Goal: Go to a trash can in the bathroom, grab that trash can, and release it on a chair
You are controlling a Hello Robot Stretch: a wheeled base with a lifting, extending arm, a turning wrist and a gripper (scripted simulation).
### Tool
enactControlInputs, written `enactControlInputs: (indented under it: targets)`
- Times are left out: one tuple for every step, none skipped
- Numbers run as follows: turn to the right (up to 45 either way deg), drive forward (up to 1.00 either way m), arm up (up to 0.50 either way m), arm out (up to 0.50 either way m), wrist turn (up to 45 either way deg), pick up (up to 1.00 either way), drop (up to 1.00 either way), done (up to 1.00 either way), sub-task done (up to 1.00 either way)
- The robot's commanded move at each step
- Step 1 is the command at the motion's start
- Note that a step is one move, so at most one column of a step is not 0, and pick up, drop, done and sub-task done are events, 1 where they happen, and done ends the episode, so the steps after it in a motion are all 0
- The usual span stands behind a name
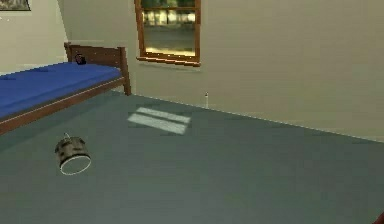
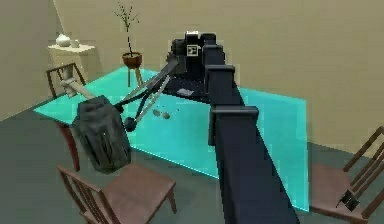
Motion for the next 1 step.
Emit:
enactControlInputs:
  targets:
    - [0.0, 0.0, 0.0, 0.0, 39.0, 0.0, 0.0, 0.0, 0.0]
